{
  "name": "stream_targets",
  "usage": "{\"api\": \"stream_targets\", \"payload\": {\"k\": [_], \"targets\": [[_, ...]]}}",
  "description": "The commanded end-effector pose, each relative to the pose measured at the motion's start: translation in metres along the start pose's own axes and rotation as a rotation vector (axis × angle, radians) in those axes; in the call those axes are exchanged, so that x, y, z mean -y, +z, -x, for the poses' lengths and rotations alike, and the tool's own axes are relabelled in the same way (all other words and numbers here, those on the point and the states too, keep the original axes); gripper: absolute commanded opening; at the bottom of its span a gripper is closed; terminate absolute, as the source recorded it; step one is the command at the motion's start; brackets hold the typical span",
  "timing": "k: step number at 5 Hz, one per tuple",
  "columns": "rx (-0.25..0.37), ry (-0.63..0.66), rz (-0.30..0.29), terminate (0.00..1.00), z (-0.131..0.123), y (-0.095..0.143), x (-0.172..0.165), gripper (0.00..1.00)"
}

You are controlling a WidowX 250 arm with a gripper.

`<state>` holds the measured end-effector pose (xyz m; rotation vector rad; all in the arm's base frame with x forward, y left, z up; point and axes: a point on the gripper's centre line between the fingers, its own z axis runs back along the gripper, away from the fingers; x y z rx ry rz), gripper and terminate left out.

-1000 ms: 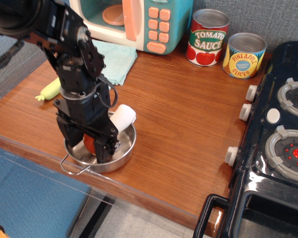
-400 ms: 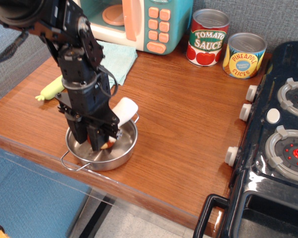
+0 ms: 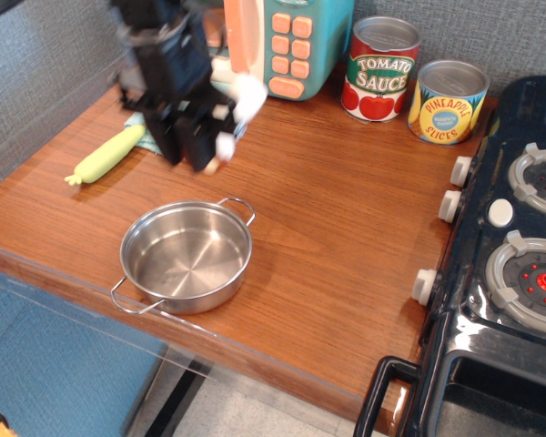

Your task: Remove the mushroom from the silver pot and place it behind the silver pot on the table.

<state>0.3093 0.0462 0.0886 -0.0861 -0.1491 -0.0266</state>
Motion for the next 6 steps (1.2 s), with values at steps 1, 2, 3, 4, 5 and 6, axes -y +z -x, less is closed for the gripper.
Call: {"api": "stream_targets", "payload": {"k": [1,2,3,4,5,6], "targets": [[-0.001,0.009,-0.037,0.00,-0.056,-0.013,0.019,0.00],[-0.021,0.000,-0.072,0.00,-0.065,-0.028,0.028,0.00],[-0.028,0.018,-0.085,0.00,-0.068,-0.035,0.030,1.00],[-0.019,0.026,-0.088,0.00,-0.070,-0.030,0.031,1.00],[0.016,0.026,-0.067,0.00,-0.069,-0.009,0.031,1.00],[0.045,0.024,-0.055,0.00,-0.065,0.014,0.028,1.00]]}}
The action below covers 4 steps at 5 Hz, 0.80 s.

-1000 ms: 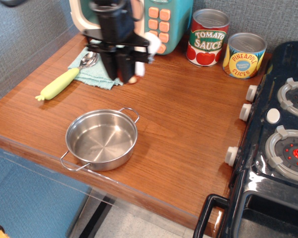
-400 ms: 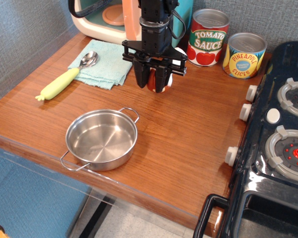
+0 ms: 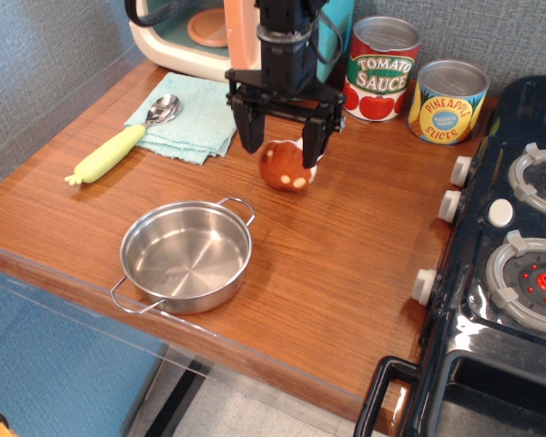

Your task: Remove the mushroom from the silver pot and place it behind the silver pot on the table.

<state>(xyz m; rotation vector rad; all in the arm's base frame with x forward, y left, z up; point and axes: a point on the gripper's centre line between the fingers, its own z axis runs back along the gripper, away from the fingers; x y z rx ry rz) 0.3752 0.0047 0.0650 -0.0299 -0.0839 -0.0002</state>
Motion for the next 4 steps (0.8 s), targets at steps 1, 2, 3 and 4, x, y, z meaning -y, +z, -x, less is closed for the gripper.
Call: {"api": "stream_targets", "payload": {"k": [1,2,3,4], "targets": [[0.105,0.007,0.008,0.00,0.0048,0.0584,-0.0186,1.00],[0.096,0.002,-0.016,0.00,0.0076,0.0592,-0.0263,1.00],[0.096,0.002,-0.016,0.00,0.0076,0.0592,-0.0263,1.00],[0.096,0.002,-0.016,0.00,0.0076,0.0592,-0.0263,1.00]]}}
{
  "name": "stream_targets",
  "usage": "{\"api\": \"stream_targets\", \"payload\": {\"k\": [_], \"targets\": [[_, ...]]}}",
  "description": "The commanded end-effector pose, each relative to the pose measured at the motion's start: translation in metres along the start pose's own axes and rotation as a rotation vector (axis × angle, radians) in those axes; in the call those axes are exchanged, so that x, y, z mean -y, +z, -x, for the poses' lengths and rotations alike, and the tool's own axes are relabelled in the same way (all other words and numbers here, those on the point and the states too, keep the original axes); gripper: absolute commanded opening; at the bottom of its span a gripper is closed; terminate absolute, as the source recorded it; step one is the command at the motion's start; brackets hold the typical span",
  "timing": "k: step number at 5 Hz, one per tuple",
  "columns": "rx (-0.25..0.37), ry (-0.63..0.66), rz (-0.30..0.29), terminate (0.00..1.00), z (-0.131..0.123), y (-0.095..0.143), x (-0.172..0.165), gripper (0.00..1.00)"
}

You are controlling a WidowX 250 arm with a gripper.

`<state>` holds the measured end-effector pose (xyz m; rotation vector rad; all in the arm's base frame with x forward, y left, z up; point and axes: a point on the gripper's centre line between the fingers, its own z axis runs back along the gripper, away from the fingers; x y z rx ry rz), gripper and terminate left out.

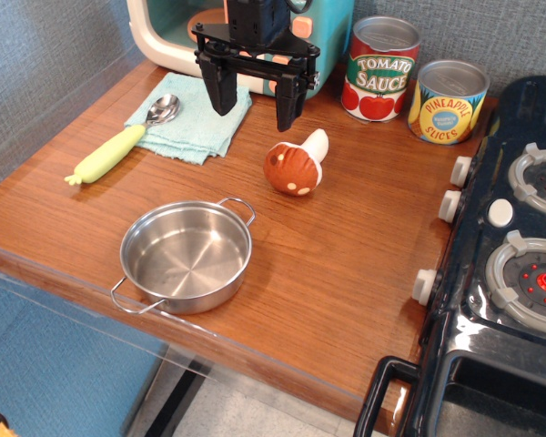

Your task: Remove the mushroom from the silver pot and place it behind the silver pot on the table.

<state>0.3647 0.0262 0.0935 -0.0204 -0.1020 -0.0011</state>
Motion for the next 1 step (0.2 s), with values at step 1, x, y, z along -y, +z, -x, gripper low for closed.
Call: {"api": "stream_targets", "payload": {"k": [1], "targets": [[0.078,0.004,-0.006,1.00,-0.0010,0.0292,-0.0060,1.00]]}}
